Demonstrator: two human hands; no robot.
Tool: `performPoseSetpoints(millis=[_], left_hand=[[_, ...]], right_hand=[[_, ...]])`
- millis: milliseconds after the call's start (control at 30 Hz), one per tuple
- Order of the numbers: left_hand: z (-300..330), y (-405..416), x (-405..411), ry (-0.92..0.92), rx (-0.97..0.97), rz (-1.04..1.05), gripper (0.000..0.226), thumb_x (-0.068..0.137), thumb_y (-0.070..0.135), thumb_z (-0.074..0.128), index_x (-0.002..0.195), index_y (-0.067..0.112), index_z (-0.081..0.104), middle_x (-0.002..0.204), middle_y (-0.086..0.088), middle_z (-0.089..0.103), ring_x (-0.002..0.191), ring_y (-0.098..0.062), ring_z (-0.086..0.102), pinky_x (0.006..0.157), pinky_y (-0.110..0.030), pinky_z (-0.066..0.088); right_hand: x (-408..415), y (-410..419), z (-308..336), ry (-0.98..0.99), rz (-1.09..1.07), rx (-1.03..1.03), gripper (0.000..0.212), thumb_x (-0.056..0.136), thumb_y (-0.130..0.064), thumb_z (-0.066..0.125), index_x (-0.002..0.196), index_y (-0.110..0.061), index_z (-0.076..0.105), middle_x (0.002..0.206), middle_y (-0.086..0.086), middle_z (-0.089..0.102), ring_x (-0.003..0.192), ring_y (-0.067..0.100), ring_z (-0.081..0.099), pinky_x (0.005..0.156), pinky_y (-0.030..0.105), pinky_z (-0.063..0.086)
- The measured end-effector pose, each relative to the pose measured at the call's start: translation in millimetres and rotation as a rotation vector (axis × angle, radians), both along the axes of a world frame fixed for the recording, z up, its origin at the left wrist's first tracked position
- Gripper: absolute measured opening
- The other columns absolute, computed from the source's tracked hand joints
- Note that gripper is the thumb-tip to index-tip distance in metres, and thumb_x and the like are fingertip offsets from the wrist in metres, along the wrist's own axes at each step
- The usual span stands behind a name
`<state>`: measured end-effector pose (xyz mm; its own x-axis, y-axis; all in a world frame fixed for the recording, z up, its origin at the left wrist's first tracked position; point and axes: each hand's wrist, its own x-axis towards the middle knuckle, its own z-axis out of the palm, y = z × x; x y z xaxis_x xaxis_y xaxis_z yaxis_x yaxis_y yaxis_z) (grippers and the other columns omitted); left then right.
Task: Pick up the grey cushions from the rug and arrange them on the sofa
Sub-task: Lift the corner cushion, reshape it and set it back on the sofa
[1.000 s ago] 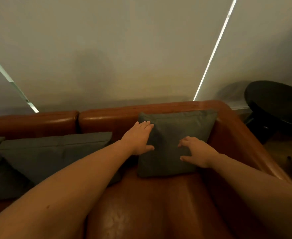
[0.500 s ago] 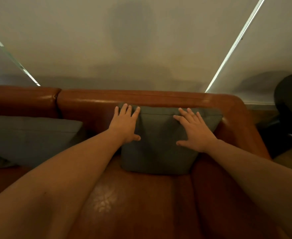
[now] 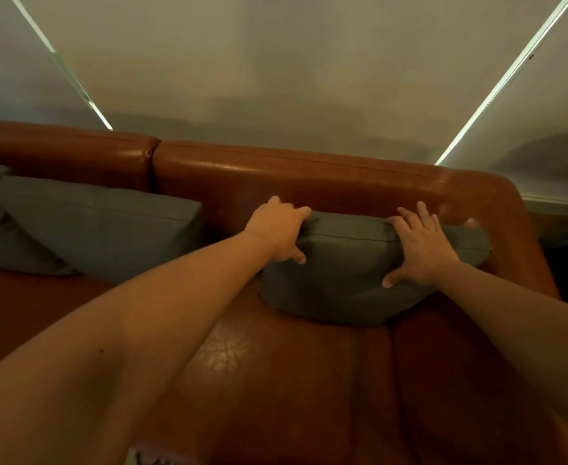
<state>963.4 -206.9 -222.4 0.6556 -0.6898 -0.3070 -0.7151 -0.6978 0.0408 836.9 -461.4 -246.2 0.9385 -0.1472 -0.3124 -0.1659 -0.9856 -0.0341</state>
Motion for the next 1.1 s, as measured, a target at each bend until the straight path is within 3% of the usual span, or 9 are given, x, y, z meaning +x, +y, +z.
performPoseSetpoints(millis=[67,133,333,433,533,700,800,867,1100], left_hand=[[5,6,-10,-0.033,-0.072,-0.026,0.080,0.061,0.069,0.075,0.121,0.028,0.042,0.111,-0.002,0.059,0.103,-0.028,0.047,0.066,-0.037,0.039],[8,13,-23,-0.053,-0.126,-0.042,0.082,0.057,0.072,0.075,0.117,0.028,0.041,0.108,0.000,0.060,0.100,-0.026,0.050,0.062,-0.036,0.036],[15,39,-70,-0.036,-0.310,-0.037,0.088,0.056,0.075,0.074,0.120,0.024,0.042,0.110,0.001,0.061,0.095,-0.021,0.051,0.064,-0.032,0.039],[17,53,-87,-0.034,-0.310,-0.053,0.086,0.057,0.078,0.071,0.118,0.023,0.045,0.110,0.002,0.060,0.094,-0.020,0.051,0.069,-0.033,0.042],[19,72,-90,-0.055,-0.218,-0.086,0.099,0.054,0.087,0.062,0.126,0.021,0.045,0.116,-0.001,0.056,0.102,-0.024,0.052,0.079,-0.037,0.043],[18,98,-97,0.031,0.004,-0.130,0.133,0.047,0.092,0.059,0.149,0.015,0.023,0.143,-0.009,0.036,0.127,-0.031,0.034,0.105,-0.046,0.034],[19,92,-109,0.193,-0.049,-0.081,0.146,0.045,0.089,0.065,0.154,0.015,0.003,0.154,-0.012,0.023,0.137,-0.033,0.026,0.113,-0.046,0.025],[22,86,-114,0.235,-0.110,-0.027,0.149,0.043,0.087,0.069,0.153,0.015,0.000,0.153,-0.013,0.025,0.136,-0.034,0.029,0.113,-0.050,0.026],[18,107,-96,0.336,-0.294,0.056,0.135,0.045,0.080,0.076,0.148,0.015,0.017,0.143,-0.007,0.033,0.129,-0.029,0.035,0.110,-0.047,0.032]], right_hand=[[-10,5,2,0.010,-0.042,0.066,0.125,0.049,-0.053,0.090,0.148,-0.020,0.021,0.154,0.009,0.030,0.143,0.034,0.019,0.120,0.051,0.005],[-21,10,6,-0.005,-0.058,0.087,0.123,0.051,-0.047,0.092,0.148,-0.020,0.022,0.143,0.007,0.044,0.134,0.032,0.035,0.118,0.048,0.012],[-47,27,25,0.015,-0.056,0.043,0.102,0.055,-0.031,0.094,0.138,-0.016,0.038,0.133,0.009,0.052,0.125,0.032,0.043,0.114,0.049,0.022],[-58,37,33,0.041,-0.029,0.028,0.095,0.056,-0.031,0.093,0.134,-0.016,0.041,0.131,0.009,0.054,0.125,0.032,0.045,0.117,0.048,0.016],[-61,54,39,0.080,0.045,-0.040,0.097,0.058,-0.037,0.091,0.137,-0.017,0.039,0.132,0.006,0.053,0.124,0.030,0.046,0.117,0.045,0.015],[-61,98,47,0.092,0.205,-0.145,0.083,0.060,-0.046,0.088,0.127,-0.023,0.045,0.123,0.001,0.057,0.106,0.024,0.050,0.096,0.038,0.037],[-52,128,66,0.098,0.300,-0.224,0.077,0.061,-0.049,0.086,0.121,-0.023,0.046,0.115,0.000,0.058,0.101,0.024,0.054,0.082,0.037,0.042],[-43,147,84,0.114,0.336,-0.271,0.073,0.060,-0.049,0.086,0.117,-0.023,0.047,0.111,-0.001,0.059,0.099,0.024,0.057,0.076,0.036,0.043],[-24,199,129,0.258,0.405,-0.432,0.069,0.064,-0.044,0.086,0.120,-0.022,0.051,0.110,0.000,0.062,0.098,0.023,0.061,0.074,0.035,0.046]])
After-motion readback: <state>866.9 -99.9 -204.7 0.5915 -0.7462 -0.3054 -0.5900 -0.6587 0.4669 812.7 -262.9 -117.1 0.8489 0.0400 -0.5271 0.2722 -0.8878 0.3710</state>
